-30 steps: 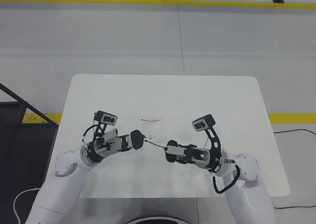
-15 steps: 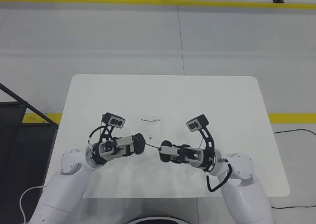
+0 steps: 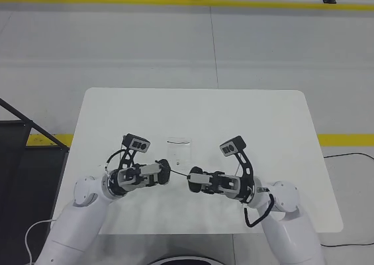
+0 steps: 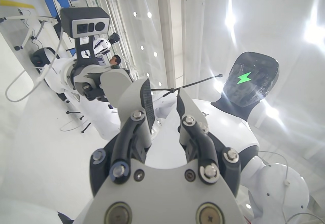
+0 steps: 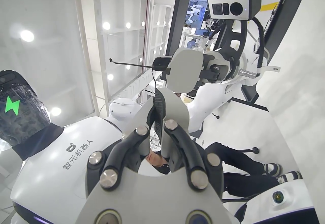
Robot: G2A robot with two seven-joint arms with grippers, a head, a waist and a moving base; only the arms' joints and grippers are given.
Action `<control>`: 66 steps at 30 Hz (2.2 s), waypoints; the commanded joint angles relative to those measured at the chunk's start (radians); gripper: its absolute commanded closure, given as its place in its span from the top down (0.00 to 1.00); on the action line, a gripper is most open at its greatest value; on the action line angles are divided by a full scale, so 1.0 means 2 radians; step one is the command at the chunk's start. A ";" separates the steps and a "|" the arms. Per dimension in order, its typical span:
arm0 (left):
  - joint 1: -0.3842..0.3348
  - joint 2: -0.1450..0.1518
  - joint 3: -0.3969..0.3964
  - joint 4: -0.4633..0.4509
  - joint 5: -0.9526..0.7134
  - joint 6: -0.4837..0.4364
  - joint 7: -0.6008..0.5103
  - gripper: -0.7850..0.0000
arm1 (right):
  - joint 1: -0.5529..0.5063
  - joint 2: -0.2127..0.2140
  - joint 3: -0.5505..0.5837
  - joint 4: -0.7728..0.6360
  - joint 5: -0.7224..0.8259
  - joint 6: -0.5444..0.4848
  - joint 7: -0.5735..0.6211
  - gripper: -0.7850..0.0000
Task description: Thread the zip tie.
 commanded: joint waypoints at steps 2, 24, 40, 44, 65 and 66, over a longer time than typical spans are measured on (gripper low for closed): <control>0.000 -0.001 0.000 -0.001 0.001 0.000 0.000 0.35 | 0.001 0.002 -0.002 0.001 0.001 0.000 0.000 0.00; 0.004 -0.004 -0.003 -0.002 0.001 -0.003 -0.002 0.29 | 0.005 0.012 -0.013 0.002 0.011 -0.002 -0.006 0.00; 0.005 -0.006 -0.006 -0.003 0.000 -0.003 -0.004 0.18 | 0.009 0.019 -0.018 0.003 0.023 -0.002 -0.009 0.00; 0.004 -0.006 -0.006 -0.003 0.001 -0.002 -0.005 0.07 | 0.010 0.021 -0.019 0.003 0.024 -0.003 -0.010 0.00; 0.011 -0.006 -0.023 0.001 0.036 -0.030 0.013 0.00 | -0.003 0.034 0.021 -0.020 0.094 -0.005 0.020 0.00; 0.013 -0.006 -0.024 0.001 0.042 -0.034 0.017 0.00 | -0.005 0.035 0.024 -0.021 0.097 -0.006 0.022 0.00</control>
